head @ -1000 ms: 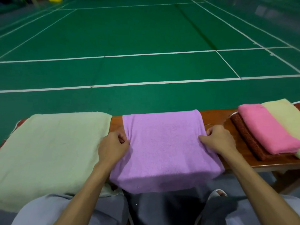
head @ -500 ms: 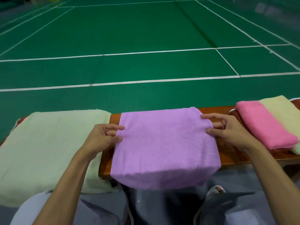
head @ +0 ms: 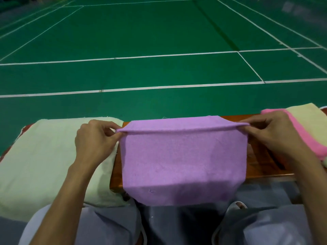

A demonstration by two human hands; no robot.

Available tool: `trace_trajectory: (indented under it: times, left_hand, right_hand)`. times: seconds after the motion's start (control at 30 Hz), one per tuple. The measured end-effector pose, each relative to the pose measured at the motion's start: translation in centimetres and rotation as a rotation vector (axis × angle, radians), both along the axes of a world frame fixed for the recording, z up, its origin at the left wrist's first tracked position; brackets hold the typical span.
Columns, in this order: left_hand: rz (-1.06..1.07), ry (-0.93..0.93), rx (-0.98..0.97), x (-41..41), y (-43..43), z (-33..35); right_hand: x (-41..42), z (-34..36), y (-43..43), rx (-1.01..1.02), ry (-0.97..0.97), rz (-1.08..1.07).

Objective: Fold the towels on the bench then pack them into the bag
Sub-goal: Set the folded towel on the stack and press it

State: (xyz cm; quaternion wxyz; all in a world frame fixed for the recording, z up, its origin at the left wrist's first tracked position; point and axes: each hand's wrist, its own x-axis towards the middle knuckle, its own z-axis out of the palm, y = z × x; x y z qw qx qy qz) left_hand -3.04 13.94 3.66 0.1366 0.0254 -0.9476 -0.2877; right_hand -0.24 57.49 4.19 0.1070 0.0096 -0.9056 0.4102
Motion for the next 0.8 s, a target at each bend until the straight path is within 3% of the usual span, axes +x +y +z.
trace_trajectory:
  times: [0.07,0.1,0.2,0.27,0.4,0.6,0.7,0.8]
  left_hand:
    - [0.031,-0.054,-0.003,-0.4,0.2,0.2]
    - [0.030,-0.108,0.126,-0.7,0.4,0.2]
    - [-0.002,-0.355,0.765,-2.1,1.2,0.2]
    - [-0.048,-0.475,1.058,-3.3,1.6,-0.3]
    - [-0.182,-0.369,1.366,-5.9,2.3,-1.0]
    - [-0.469,-0.014,1.486,-5.9,1.4,2.5]
    - [-0.508,-0.047,1.393,-4.3,0.0,2.5]
    - [-0.473,-0.228,1.168,-3.2,-2.2,1.0]
  right_hand:
    - [-0.5,0.6,-0.4,-0.036,0.041,-0.043]
    - [-0.9,0.9,-0.8,-0.116,0.038,-0.057]
    - [-2.7,0.8,-2.2,-0.528,-0.156,-0.025]
    - [-4.2,-0.3,-3.1,-0.729,-0.259,-0.003]
    - [-6.4,-1.2,-4.1,-1.021,-0.072,-0.015]
    - [-5.6,2.7,-3.1,-1.155,0.193,0.226]
    - [-4.3,3.1,-1.8,-1.037,0.158,0.259]
    - [-2.8,2.3,0.1,-0.871,-0.028,0.297]
